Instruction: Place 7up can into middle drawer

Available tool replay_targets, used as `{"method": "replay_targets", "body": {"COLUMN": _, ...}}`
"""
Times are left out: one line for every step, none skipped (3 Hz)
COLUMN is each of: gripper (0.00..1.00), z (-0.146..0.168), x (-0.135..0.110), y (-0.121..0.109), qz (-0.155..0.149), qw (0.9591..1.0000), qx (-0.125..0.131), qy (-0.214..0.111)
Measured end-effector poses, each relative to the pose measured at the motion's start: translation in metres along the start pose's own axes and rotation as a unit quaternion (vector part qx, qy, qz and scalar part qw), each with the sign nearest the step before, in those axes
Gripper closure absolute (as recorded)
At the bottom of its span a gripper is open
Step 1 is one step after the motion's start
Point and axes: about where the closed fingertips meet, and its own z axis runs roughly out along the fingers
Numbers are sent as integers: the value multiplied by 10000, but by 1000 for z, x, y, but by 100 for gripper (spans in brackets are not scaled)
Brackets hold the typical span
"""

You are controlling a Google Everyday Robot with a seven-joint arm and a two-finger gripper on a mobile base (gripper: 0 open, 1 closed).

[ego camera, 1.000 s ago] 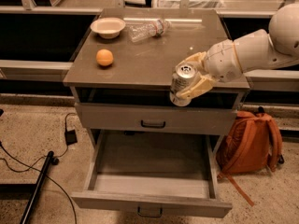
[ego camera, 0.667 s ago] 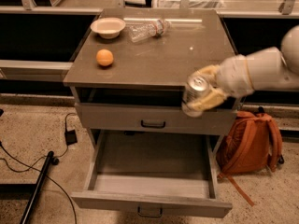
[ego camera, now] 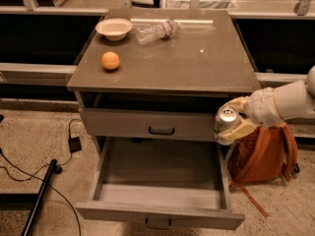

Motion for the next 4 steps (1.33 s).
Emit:
{"method": "replay_targets", "body": {"gripper": 100, "z": 1, "x": 0, "y": 11, "qz": -3, "qw": 9997, "qx": -226, "qy": 3}}
{"method": "replay_targets", "body": {"gripper": 100, "z": 52, "x": 15, "y": 34, "qz": 397, "qw": 9966, "qx": -430, "qy": -577}}
{"method": "replay_targets", "body": {"gripper": 100, "z": 114, "x": 34, "y": 77, "qz": 854, "qw": 9902, "qx": -430, "qy": -1018}}
{"method": "replay_targets", "body": {"gripper": 100, "z": 151, "x": 48, "y": 91, "qz": 853, "qw": 9893, "qx": -116, "qy": -1178}}
